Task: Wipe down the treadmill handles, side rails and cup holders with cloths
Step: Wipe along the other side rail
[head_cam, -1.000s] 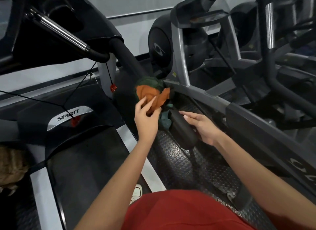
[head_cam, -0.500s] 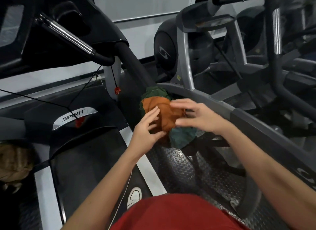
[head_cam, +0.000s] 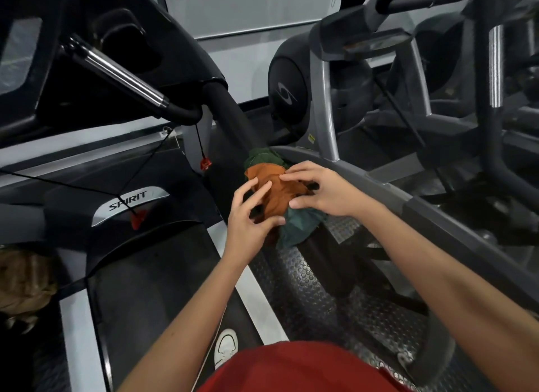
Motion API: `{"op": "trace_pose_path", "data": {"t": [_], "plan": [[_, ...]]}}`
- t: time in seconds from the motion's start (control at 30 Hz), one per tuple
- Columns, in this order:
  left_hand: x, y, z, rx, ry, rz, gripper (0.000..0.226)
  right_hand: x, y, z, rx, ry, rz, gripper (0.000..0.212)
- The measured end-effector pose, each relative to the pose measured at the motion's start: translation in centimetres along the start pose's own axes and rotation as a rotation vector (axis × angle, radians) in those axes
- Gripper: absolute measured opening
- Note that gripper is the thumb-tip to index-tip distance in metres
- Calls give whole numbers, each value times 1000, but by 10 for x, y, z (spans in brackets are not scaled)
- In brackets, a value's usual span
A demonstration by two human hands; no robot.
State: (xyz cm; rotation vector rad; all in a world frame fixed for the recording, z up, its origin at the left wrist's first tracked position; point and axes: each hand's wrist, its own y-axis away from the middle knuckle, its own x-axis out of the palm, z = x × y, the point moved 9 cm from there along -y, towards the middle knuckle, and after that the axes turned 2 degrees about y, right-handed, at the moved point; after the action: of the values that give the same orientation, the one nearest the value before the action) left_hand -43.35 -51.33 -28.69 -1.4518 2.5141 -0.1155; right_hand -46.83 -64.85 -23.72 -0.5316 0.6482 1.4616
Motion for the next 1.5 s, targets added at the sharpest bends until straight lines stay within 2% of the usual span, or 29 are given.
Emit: {"op": "trace_pose_path", "data": {"t": [0.1,0.3,0.7,0.9,1.1,1.23,1.4,1.5], "plan": [[-14,-23,-5,36,-41,-89,57,-5,-25,3,18,0,-78,42],[-44,-69,-3,-11,-99,-210,38,-16,-78,13,-2,56,-177,32],[-85,-151,4,-117,-159,-317,37,-26,-176,28,25,78,-262,26],[-91,-183,-5,-146,-306,-262,41,-29,-212,31,59,79,-287,24],[-99,-206,-18,-194,-364,-213,35,-32,-245,39,86,131,-274,24],[-100,-213,-17,-233,-413,-93,35,-30,-240,37,113,74,-341,22],[-115,-209,-32,-192,-497,71,51,-38,-229,68,13,67,-334,21],[-136,-205,-63,-65,-464,26,53,-51,-226,107,-95,99,-361,21]]}}
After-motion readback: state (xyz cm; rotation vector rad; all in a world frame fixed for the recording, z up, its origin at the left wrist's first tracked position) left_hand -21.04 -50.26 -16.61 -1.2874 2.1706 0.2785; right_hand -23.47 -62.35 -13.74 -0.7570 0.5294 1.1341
